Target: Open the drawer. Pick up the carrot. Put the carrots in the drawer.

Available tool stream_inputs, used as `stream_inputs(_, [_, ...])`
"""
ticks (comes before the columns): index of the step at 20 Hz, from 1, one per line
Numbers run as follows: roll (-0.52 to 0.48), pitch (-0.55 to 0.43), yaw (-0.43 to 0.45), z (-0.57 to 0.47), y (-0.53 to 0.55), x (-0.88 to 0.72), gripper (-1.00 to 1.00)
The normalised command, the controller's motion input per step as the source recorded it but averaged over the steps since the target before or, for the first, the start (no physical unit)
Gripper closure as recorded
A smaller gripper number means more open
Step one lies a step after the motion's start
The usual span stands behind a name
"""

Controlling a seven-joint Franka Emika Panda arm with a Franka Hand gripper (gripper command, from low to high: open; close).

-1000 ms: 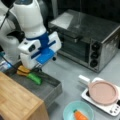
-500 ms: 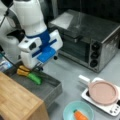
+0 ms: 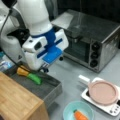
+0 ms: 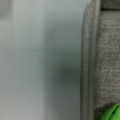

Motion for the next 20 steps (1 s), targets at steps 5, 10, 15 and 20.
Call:
stream_inputs(5, [0.113, 0.274, 0.093, 0.22, -0.03, 0.43, -1.0])
stream_inputs(10, [0.131, 0.28, 0.101, 0.13, -0.1, 0.37, -1.0])
stream_inputs(15, [0.183, 0.269, 0.053, 0.1, -0.12, 0.38, -1.0])
stream_inputs(20, [0.189, 0.257, -0.007, 0.12, -0.14, 0.37, -1.0])
